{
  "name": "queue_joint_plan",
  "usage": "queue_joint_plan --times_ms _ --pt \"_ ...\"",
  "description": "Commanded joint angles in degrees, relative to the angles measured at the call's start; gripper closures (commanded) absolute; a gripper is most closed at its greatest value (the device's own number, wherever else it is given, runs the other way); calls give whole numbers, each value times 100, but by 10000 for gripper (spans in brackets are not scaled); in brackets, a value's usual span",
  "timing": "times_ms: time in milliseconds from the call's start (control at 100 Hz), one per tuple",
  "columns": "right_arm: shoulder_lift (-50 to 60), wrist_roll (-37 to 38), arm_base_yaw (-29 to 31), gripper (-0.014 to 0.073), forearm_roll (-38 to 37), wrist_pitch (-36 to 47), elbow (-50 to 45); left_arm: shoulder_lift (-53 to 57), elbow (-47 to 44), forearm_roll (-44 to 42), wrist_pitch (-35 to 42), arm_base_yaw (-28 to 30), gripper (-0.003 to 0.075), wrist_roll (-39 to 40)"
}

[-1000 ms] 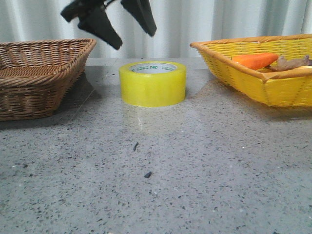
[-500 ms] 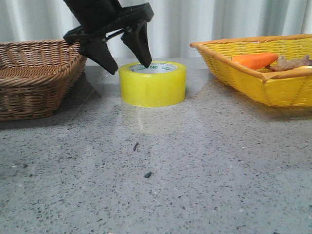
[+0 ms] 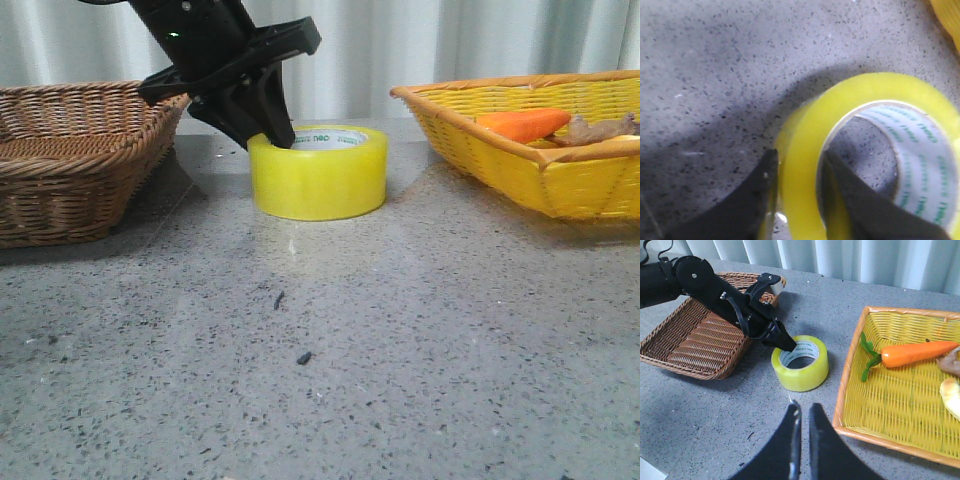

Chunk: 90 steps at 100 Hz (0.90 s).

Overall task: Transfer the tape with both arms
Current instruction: 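Lift the tape roll with the left gripper and place it in the brown basket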

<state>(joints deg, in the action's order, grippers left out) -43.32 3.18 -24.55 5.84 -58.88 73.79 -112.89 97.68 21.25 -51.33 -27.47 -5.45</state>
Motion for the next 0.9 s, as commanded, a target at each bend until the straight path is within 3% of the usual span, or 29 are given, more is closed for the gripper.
queue_joint_plan --times_ms 0,160,460,630,840,890 --pt "1 5 30 645 -11 444 108 279 170 284 207 -30 741 -36" --pt "1 5 30 645 -11 444 108 375 401 347 185 -30 741 -36" --pt "1 5 30 645 -11 432 108 871 1988 451 9 35 741 -36" --pt "1 5 30 645 -11 432 108 1132 2761 133 -663 391 741 -36" --pt "1 5 30 645 -11 446 108 1291 2791 -900 -2008 1156 741 -11" --pt "1 5 30 645 -11 458 108 1292 2690 -1058 -2041 1368 741 91"
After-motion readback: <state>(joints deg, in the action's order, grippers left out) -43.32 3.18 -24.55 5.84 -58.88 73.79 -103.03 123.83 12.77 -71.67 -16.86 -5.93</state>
